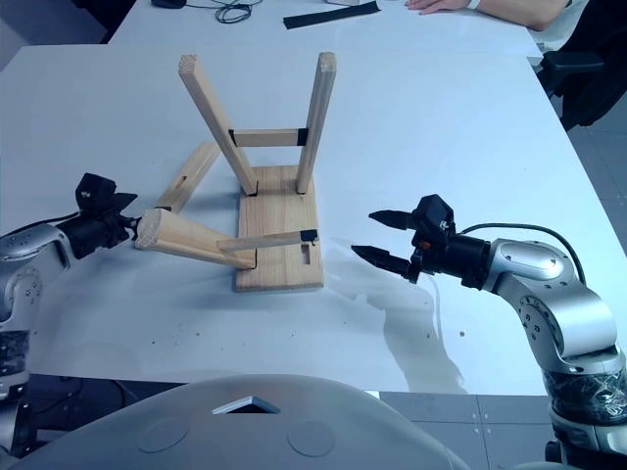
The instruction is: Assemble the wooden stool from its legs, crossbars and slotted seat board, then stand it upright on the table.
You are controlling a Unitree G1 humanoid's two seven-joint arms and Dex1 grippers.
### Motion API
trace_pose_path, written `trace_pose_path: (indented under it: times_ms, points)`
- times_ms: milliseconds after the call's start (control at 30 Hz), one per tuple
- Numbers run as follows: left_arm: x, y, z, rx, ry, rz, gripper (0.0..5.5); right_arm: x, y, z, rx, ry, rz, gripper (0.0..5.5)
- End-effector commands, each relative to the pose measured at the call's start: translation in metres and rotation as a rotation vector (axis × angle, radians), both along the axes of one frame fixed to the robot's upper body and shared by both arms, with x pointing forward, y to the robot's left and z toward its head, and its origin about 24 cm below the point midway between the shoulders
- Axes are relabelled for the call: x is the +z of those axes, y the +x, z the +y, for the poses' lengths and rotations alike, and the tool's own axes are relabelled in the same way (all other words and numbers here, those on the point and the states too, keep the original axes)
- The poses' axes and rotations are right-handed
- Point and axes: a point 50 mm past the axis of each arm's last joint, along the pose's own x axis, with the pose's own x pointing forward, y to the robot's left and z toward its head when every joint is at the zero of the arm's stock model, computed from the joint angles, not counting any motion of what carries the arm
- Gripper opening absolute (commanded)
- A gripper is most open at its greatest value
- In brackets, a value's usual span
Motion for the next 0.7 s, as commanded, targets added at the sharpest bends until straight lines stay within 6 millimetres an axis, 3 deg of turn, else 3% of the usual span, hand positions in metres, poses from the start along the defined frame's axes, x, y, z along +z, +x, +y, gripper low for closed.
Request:
trace_pose_path:
  times_ms: [33,267,467,567,700]
  points:
    - [-0.02,0.005,0.007,0.01,-0.011,0.065,4.18,0.0,0.004,0.005,0.025,-0.01,-0.02,3.58]
    - [-0.021,0.006,-0.008,-0.128,-0.101,0.087,4.18,-0.002,0.005,0.006,0.028,-0.013,-0.023,3.58]
    - [-0.011,0.015,-0.002,-0.129,-0.082,0.065,4.18,-0.003,0.005,0.006,0.022,-0.012,-0.024,3.58]
    - [-0.019,0.018,-0.002,-0.109,-0.05,0.083,4.18,-0.005,0.005,0.007,0.019,-0.016,-0.024,3.58]
    - [-0.044,0.016,-0.008,-0.109,0.014,0.164,4.18,-0.01,0.004,0.007,0.015,-0.043,-0.027,3.58]
